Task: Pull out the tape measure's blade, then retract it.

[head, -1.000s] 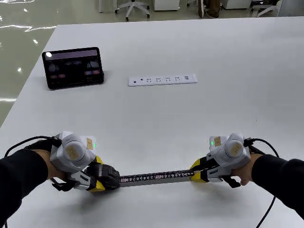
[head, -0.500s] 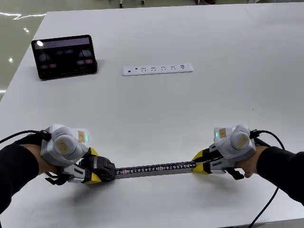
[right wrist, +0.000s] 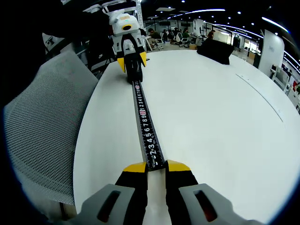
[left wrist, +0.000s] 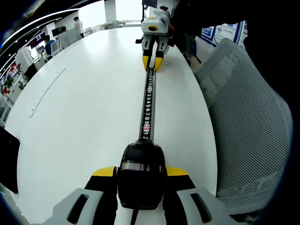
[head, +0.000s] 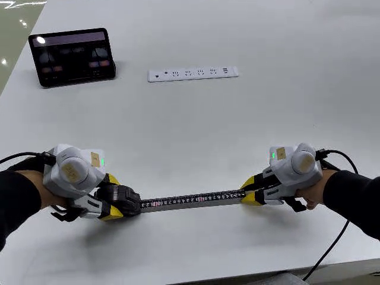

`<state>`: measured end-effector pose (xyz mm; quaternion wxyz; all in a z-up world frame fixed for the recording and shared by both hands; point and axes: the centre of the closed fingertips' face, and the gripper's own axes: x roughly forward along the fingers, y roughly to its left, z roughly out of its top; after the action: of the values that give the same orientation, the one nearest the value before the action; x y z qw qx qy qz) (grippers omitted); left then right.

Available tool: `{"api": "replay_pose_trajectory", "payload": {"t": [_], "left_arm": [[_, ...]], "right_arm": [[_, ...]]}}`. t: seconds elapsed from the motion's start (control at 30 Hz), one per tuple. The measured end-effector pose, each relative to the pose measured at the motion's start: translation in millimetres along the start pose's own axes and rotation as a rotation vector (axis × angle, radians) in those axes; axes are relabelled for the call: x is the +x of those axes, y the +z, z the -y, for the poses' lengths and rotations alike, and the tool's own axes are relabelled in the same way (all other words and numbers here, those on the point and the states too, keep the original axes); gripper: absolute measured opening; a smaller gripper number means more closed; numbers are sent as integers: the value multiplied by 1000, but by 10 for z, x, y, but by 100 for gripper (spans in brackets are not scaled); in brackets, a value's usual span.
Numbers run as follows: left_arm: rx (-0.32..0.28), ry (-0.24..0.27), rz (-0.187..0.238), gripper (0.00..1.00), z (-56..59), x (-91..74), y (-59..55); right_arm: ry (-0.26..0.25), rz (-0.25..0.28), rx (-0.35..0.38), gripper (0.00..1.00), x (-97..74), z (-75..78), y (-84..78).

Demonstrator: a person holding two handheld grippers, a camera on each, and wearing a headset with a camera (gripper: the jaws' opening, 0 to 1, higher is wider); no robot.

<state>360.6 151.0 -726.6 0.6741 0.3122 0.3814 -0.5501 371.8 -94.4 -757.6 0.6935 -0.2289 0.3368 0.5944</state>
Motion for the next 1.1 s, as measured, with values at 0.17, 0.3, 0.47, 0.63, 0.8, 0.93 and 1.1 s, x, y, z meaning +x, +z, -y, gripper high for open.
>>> {"api": "replay_pose_trajectory", "payload": {"t": [0.17,0.3,0.47,0.63,0.8,0.93,1.1], "left_arm": [[8,-4,-10,33,7,-2,3],[1,-1,-3,33,6,-7,3],[-3,4,0,33,-3,0,6],[2,15,4,34,-21,5,1],[-53,47,61,35,-57,-27,24],[-149,148,133,46,-209,-164,30],[-365,271,248,76,-364,-429,-97]], "right_arm": [[-1,-1,-1,8,-5,6,-9],[-1,2,8,8,-19,25,-21],[-11,1,13,9,-10,18,-12],[-24,-20,-25,10,4,-2,-1],[-74,-48,-7,11,-16,37,-28],[-118,-24,10,16,-86,36,22],[-235,43,87,36,-302,146,65]]}}
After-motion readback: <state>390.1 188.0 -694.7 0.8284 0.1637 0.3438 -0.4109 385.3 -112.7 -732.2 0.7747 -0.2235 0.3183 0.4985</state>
